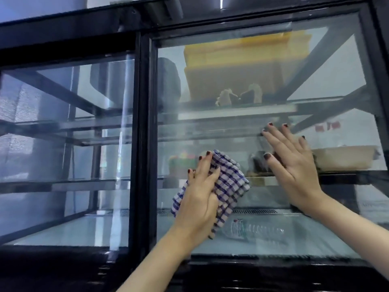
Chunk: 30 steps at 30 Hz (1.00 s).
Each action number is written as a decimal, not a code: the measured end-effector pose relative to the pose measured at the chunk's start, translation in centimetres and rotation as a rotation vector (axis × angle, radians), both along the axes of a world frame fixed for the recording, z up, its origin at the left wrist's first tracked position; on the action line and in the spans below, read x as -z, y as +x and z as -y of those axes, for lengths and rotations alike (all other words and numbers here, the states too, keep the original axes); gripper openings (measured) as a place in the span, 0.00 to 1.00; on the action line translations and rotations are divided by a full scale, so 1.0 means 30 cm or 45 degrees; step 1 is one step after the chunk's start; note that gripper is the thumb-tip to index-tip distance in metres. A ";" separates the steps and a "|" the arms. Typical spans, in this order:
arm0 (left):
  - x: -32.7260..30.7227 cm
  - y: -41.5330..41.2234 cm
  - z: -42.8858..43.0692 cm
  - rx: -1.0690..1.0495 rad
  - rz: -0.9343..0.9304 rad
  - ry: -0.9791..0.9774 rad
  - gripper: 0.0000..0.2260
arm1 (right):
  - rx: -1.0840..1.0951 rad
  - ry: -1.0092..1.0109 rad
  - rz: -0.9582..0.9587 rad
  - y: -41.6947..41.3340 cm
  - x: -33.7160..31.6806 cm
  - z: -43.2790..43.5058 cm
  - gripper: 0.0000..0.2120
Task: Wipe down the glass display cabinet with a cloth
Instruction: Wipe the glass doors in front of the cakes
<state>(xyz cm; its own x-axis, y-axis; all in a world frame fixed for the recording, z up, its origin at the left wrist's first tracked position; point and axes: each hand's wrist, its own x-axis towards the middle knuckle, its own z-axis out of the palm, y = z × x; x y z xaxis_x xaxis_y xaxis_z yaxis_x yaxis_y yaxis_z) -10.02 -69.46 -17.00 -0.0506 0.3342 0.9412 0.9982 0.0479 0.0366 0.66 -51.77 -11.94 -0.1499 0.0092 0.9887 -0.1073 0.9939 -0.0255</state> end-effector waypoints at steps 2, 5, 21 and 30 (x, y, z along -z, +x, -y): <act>-0.031 -0.005 0.030 0.060 0.025 -0.093 0.24 | -0.029 -0.041 0.096 0.007 0.050 0.024 0.31; -0.055 -0.026 0.061 -0.161 -0.188 -0.153 0.25 | 0.002 -0.082 0.211 0.002 0.115 0.080 0.37; -0.269 -0.188 0.260 -0.565 -0.346 0.158 0.21 | 0.200 -0.313 0.142 -0.176 0.178 0.314 0.36; -0.359 -0.272 0.258 -0.719 -0.237 0.165 0.24 | 0.148 -0.035 -0.394 -0.302 0.182 0.424 0.22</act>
